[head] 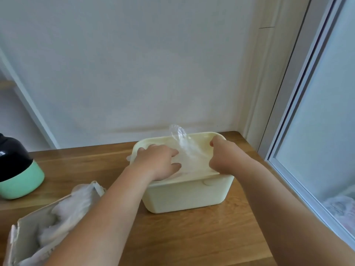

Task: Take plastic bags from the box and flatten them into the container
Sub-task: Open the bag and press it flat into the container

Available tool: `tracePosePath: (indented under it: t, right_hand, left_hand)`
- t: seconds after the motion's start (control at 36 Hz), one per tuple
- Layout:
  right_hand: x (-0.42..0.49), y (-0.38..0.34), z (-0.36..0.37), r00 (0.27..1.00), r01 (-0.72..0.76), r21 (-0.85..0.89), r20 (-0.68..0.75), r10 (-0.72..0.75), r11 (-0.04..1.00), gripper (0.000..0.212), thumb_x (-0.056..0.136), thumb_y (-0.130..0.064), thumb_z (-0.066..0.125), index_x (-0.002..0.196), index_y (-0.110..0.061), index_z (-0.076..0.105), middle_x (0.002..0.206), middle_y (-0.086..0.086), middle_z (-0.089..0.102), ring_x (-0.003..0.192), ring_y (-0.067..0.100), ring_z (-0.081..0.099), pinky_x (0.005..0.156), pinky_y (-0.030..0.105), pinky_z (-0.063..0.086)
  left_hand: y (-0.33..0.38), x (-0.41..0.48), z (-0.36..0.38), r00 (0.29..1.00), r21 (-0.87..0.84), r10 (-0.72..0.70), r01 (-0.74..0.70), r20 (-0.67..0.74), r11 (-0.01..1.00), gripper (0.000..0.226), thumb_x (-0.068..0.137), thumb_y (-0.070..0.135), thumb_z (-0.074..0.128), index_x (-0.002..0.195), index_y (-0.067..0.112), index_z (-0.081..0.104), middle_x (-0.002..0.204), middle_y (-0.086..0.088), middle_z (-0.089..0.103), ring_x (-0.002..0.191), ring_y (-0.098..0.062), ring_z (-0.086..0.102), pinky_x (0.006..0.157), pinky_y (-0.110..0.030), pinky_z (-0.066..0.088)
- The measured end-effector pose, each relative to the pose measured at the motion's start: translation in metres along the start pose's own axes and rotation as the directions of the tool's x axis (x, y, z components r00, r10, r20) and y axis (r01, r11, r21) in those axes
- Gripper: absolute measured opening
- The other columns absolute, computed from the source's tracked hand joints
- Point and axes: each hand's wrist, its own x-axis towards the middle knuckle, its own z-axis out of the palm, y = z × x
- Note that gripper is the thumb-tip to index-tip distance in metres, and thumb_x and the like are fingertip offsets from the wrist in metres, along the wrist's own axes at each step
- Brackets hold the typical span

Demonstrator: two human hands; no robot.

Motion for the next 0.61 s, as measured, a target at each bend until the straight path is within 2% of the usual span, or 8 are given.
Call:
tracePosePath:
  t: [0.06,0.08,0.19,0.28,0.36,0.44,0.5,0.61]
  right_hand:
    - [0.001,0.002,-0.001,0.999,0.038,-0.057,0.005,-0.038,0.998,0.051,0.086,0.003,0.043,0.135,-0.009,0.032,0.079,0.002,0.046,0.064,0.013,0.045,0.054,0.023,0.037]
    - [0.000,0.002,-0.001,0.997,0.068,-0.074,-0.027,-0.070,0.995,0.053,0.085,0.004,0.042,0.135,-0.010,0.032,0.081,0.002,0.046,0.067,0.014,0.046,0.054,0.023,0.035]
    - [0.002,-0.002,-0.003,0.928,0.264,-0.256,-0.195,-0.317,0.930,0.059,0.084,-0.003,0.049,0.137,-0.021,0.033,0.122,0.006,0.043,0.112,0.026,0.043,0.088,0.029,0.037]
    - [0.009,-0.007,-0.002,0.889,0.393,-0.274,-0.129,-0.439,0.878,0.047,0.085,-0.011,0.054,0.129,-0.027,0.051,0.124,-0.004,0.053,0.115,0.019,0.048,0.094,0.027,0.039]
    - [0.017,-0.009,0.002,0.935,0.355,-0.252,0.084,-0.345,0.900,0.046,0.085,-0.014,0.060,0.128,-0.028,0.056,0.127,-0.010,0.057,0.116,0.013,0.053,0.094,0.023,0.042]
    - [0.027,-0.008,0.009,0.921,0.278,-0.290,0.352,-0.168,0.916,0.063,0.083,-0.020,0.068,0.141,-0.021,0.043,0.140,-0.004,0.046,0.126,0.019,0.047,0.097,0.028,0.040]
    - [0.034,-0.005,0.015,0.894,0.239,-0.334,0.442,-0.072,0.912,0.068,0.084,-0.025,0.065,0.145,-0.022,0.036,0.143,-0.001,0.043,0.126,0.022,0.046,0.100,0.032,0.041]
    - [0.041,-0.002,0.022,0.869,0.219,-0.372,0.494,-0.008,0.902,0.057,0.089,-0.022,0.056,0.144,-0.020,0.038,0.143,0.002,0.043,0.128,0.025,0.044,0.099,0.035,0.037]
  left_hand:
    - [0.000,0.005,0.000,0.999,0.042,-0.014,0.013,0.035,0.999,0.059,0.092,0.056,0.050,0.145,0.033,0.037,0.151,0.007,0.035,0.140,-0.022,0.031,0.105,-0.047,0.027]
    - [-0.001,0.006,0.000,0.998,0.052,-0.018,0.015,0.056,0.999,0.064,0.090,0.057,0.052,0.147,0.033,0.033,0.153,0.007,0.031,0.141,-0.022,0.029,0.107,-0.047,0.026]
    - [0.000,0.012,0.007,0.988,0.058,-0.031,0.022,0.148,0.998,0.079,0.086,0.069,0.049,0.152,0.039,0.018,0.158,0.008,0.022,0.144,-0.023,0.025,0.110,-0.049,0.022]
    - [0.000,0.017,0.012,0.981,0.068,-0.031,0.018,0.190,0.998,0.086,0.083,0.074,0.046,0.153,0.038,0.012,0.160,0.007,0.018,0.143,-0.024,0.025,0.109,-0.049,0.023]
    - [0.002,0.017,0.011,0.981,0.051,-0.020,0.010,0.195,0.999,0.084,0.085,0.071,0.047,0.153,0.035,0.014,0.159,0.007,0.019,0.143,-0.024,0.026,0.110,-0.050,0.024]
    - [0.001,0.018,0.012,0.979,0.010,-0.003,0.001,0.204,1.000,0.083,0.084,0.072,0.048,0.152,0.035,0.018,0.157,0.009,0.024,0.142,-0.022,0.027,0.109,-0.050,0.026]
    - [-0.001,0.018,0.013,0.973,-0.043,0.008,0.002,0.231,0.999,0.087,0.082,0.075,0.047,0.153,0.034,0.016,0.159,0.011,0.019,0.146,-0.019,0.022,0.113,-0.048,0.023]
    - [-0.010,0.013,0.008,0.953,-0.201,0.035,0.028,0.302,0.979,0.090,0.082,0.073,0.049,0.155,0.032,0.015,0.161,0.017,0.005,0.149,-0.011,0.011,0.119,-0.033,0.014]
